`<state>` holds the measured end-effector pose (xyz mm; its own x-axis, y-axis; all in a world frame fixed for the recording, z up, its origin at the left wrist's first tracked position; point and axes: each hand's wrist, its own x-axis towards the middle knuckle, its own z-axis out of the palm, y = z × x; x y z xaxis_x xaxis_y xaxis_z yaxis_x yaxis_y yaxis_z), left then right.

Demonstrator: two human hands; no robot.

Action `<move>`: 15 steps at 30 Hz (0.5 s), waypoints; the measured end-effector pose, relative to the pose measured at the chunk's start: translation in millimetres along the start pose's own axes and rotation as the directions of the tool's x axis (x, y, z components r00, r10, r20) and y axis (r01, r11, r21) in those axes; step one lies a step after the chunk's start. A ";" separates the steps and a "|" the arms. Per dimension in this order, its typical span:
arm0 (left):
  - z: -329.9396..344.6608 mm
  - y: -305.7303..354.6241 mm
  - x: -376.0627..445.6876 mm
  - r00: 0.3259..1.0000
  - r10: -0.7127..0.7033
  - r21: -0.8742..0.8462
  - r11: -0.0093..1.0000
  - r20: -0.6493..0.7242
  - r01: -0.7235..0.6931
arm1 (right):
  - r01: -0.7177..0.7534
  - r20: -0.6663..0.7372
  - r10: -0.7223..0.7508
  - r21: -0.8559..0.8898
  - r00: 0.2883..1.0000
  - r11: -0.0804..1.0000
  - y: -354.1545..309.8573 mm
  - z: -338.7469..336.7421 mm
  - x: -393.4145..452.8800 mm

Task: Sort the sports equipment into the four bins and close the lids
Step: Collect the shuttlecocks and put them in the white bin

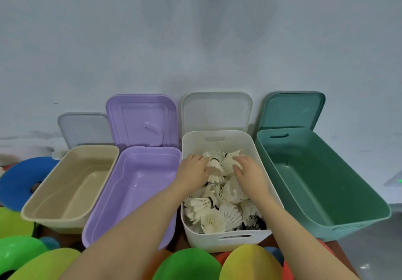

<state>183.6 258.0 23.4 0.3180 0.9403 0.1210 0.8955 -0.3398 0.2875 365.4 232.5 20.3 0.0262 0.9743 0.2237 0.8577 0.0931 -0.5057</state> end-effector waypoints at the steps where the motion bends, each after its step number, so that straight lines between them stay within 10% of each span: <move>1: 2.4 -2.4 -3.1 0.998 0.036 0.112 0.993 0.048 -0.041 | 0.035 0.098 -0.026 -0.092 0.995 0.995 3.8 2.8 -2.2; 15: -49.2 -33.1 -62.4 0.992 0.010 0.139 0.990 -0.129 0.009 | 0.206 -0.016 -0.207 -0.059 0.978 0.977 -52.5 9.8 -25.8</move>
<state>118.8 209.7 53.1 0.2837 0.9270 0.2455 0.9328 -0.3261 0.1533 314.7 204.5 32.9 -0.1440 0.9305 0.3368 0.8736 0.2794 -0.3983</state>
